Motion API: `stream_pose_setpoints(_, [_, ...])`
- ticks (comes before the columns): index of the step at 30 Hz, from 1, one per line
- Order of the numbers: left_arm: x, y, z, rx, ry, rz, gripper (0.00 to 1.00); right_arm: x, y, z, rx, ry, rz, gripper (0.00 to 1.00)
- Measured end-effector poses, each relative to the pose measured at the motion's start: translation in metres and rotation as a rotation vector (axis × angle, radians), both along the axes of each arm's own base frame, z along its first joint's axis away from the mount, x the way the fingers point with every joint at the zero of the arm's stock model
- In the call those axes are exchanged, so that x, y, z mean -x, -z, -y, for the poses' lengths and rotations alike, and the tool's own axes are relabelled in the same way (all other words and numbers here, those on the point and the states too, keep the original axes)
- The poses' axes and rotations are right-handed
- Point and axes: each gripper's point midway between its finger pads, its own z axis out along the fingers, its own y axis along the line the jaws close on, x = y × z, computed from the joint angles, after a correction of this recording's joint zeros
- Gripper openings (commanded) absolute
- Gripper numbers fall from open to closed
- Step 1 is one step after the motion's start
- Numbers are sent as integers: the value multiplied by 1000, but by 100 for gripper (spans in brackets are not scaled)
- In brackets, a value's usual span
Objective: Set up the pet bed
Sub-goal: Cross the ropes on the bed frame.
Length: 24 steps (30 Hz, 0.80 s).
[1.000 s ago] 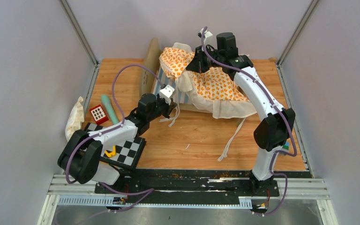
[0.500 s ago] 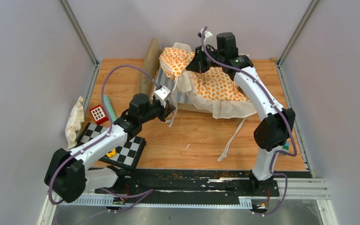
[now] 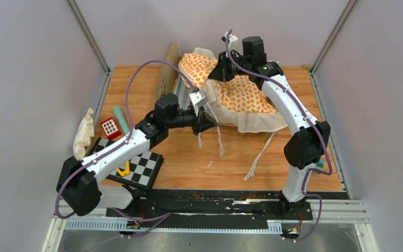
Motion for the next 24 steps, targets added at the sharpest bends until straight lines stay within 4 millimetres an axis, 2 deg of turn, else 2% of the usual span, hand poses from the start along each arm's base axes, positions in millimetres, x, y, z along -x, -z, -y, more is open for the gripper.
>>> stream_pose_setpoints(3, [-17,9,10,-33,-17,-3,40,0,0,0,1,0,-1,0])
stream_pose_setpoints(6, [-39,39,8,-120,-98,-19,56,0,1,0,1,0,-2,0])
stream_pose_setpoints(8, [-49,64,0,-193,-160,-38,72,0,1,0,1,0,-3,0])
stream_pose_setpoints(10, [-55,80,-8,-240,-208,-34,79,0,1,0,1,0,-3,0])
stream_pose_setpoints(14, [-61,99,-23,-301,-276,-23,82,0,1,0,2,0,-3,0])
stream_pose_setpoints(17, [-60,101,-32,-317,-300,-2,81,0,1,0,2,0,-3,0])
stream_pose_setpoints(21, [-52,88,-47,-299,-338,44,75,0,1,0,2,0,-4,0])
stream_pose_setpoints(24, [-53,70,-63,-254,-389,90,69,0,1,0,2,0,-4,0])
